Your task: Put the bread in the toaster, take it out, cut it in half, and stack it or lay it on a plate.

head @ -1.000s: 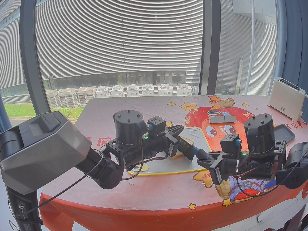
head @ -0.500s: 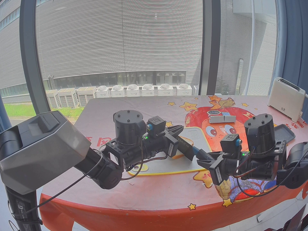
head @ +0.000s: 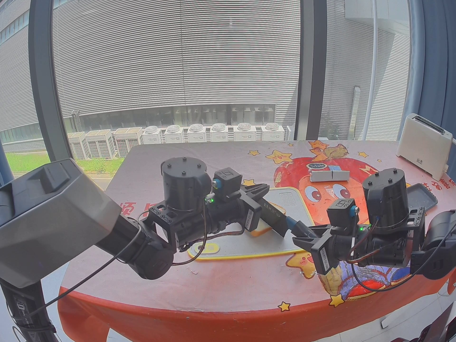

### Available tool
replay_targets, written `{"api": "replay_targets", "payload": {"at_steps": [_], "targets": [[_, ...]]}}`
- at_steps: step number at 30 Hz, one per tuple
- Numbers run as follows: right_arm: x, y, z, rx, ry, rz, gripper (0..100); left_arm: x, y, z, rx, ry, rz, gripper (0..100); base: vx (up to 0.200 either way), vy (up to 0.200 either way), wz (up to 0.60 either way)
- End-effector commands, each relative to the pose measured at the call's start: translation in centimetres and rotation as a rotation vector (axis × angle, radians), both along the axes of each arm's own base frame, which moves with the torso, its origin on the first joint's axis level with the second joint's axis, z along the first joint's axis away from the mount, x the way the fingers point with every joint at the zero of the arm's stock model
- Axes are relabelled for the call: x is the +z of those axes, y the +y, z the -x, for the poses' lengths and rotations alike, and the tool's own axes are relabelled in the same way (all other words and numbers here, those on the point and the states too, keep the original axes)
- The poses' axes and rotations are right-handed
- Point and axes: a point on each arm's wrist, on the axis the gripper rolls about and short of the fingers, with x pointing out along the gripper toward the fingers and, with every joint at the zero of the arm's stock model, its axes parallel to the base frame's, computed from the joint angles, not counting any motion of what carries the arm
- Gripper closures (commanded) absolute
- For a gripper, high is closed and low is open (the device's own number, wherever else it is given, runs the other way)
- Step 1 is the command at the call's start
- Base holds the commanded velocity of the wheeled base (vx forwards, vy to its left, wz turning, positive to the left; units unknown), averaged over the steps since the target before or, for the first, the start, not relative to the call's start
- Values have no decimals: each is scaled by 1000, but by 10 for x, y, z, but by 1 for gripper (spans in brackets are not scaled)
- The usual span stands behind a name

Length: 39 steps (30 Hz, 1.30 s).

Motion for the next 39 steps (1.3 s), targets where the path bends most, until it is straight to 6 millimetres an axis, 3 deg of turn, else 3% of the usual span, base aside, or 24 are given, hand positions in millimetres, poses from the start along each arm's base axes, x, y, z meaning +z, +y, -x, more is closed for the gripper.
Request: {"api": "replay_targets", "payload": {"at_steps": [1,9,15,21,26,33,39], "targets": [[-1,1,0,5,0,0,100,42,9,10,4,-70,102,100,0,0,0],[-1,2,2,12,1,1,100,67,17,19,6,-114,136,100,0,0,0],[3,1,5,16,-10,-7,100,83,35,18,46,-133,145,100,0,0,0],[5,1,9,27,-12,-9,100,81,40,25,46,-113,129,100,0,0,0],[6,3,14,45,-12,-9,100,76,40,26,46,-103,116,100,0,0,0],[7,2,15,48,-14,-12,100,49,36,24,39,-43,56,100,0,0,0],[6,2,15,45,-10,-7,100,21,22,4,42,-16,8,100,0,0,0]]}}
